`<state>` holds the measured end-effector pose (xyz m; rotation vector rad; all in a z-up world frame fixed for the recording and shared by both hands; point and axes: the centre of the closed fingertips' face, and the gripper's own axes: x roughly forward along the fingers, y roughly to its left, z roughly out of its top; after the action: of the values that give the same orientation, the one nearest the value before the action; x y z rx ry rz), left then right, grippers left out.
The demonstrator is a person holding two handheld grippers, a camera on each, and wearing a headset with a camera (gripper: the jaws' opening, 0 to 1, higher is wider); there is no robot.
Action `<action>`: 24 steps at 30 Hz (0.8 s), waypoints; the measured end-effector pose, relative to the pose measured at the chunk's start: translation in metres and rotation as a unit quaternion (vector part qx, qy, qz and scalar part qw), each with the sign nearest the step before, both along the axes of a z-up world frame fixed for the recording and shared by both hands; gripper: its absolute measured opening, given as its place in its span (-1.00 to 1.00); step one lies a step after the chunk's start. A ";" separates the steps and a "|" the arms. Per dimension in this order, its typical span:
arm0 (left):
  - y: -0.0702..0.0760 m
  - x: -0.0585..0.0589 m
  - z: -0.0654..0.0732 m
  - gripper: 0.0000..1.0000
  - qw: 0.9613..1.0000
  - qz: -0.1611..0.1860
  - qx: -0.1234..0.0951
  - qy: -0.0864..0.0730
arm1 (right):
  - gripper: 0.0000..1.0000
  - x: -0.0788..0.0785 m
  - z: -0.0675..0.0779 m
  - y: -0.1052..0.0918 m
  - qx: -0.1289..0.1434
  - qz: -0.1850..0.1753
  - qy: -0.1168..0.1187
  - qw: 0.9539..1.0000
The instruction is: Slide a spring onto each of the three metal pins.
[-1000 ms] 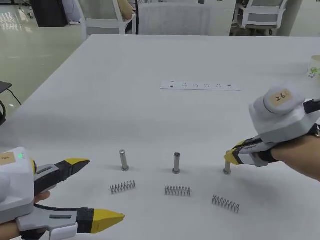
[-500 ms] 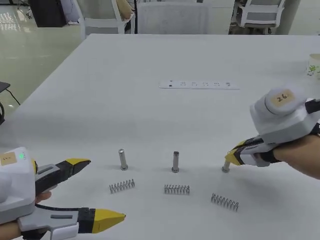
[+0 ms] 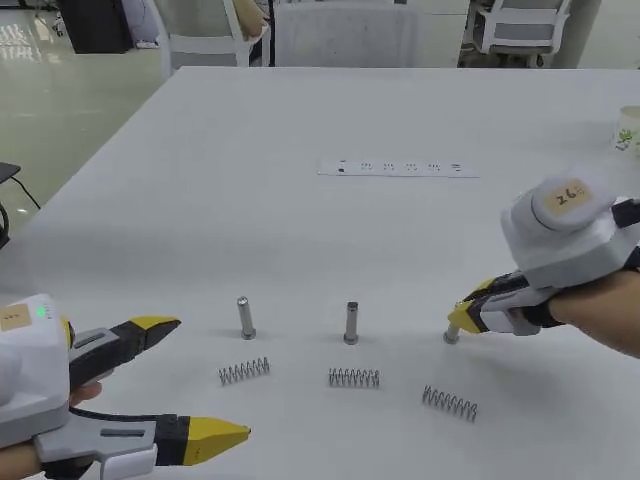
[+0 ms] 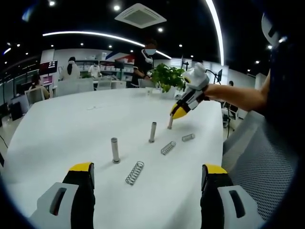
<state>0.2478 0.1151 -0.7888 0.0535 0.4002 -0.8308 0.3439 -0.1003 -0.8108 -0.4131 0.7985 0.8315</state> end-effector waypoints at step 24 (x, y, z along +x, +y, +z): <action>0.001 0.000 0.006 0.80 1.000 -0.002 0.002 -0.004 | -0.55 -0.021 0.006 -0.013 0.009 0.013 0.000 1.000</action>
<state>0.2482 0.1159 -0.7830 0.0606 0.3942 -0.8336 0.3233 -0.1129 -0.8051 -0.4084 0.7861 0.8625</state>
